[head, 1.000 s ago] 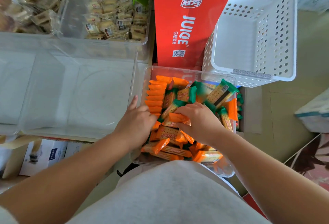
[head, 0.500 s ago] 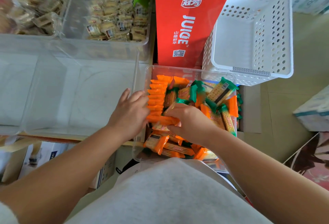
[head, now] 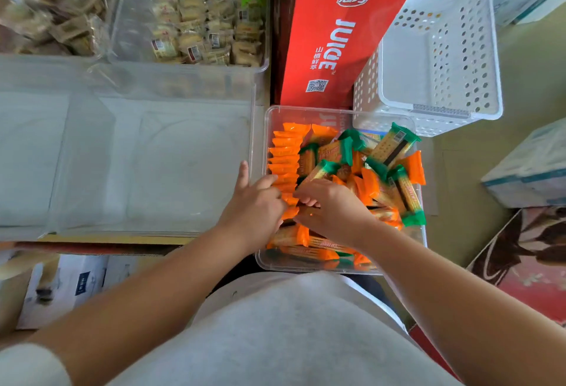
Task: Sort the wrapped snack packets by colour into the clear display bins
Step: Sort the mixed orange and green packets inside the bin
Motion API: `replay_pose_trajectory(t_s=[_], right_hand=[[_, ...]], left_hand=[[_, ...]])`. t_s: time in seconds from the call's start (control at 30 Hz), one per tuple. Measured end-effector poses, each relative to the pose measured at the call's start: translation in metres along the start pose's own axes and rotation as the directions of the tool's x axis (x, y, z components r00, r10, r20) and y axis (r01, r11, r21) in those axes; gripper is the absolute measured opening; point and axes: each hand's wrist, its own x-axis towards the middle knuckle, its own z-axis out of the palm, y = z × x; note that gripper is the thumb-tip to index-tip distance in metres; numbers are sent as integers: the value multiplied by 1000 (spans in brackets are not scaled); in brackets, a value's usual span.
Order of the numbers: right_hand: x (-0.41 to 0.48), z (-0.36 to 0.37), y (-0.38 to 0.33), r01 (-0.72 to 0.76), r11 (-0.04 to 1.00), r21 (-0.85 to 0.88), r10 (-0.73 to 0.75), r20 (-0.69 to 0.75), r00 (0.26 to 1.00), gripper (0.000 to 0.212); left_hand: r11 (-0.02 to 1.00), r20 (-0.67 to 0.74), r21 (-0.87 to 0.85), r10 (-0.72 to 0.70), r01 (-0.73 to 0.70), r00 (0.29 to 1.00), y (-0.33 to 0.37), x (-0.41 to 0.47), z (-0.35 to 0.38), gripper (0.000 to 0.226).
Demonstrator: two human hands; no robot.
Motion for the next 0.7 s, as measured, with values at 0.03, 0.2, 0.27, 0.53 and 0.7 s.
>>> replay_pose_trajectory(t_s=[0.03, 0.2, 0.27, 0.53, 0.7], right_hand=[[-8, -5, 0, -7, 999, -38, 5, -56, 998, 18], [-48, -16, 4, -203, 960, -192, 233, 149, 961, 30], [-56, -11, 12, -188, 934, -303, 267, 243, 933, 49], [-50, 7, 36, -57, 919, -390, 153, 219, 964, 45], [-50, 12, 42, -21, 907, -420, 109, 186, 976, 44]], left_hand=[[1000, -8, 12, 2, -2, 1000, 0, 4, 0, 16], [999, -9, 42, -23, 24, 1000, -1, 16, -3, 16], [1000, -4, -11, -24, 24, 1000, -3, 14, -1, 20], [998, -121, 37, 57, -53, 991, 25, -2, 11, 57], [991, -43, 92, 102, -98, 994, 45, 8, 21, 46]])
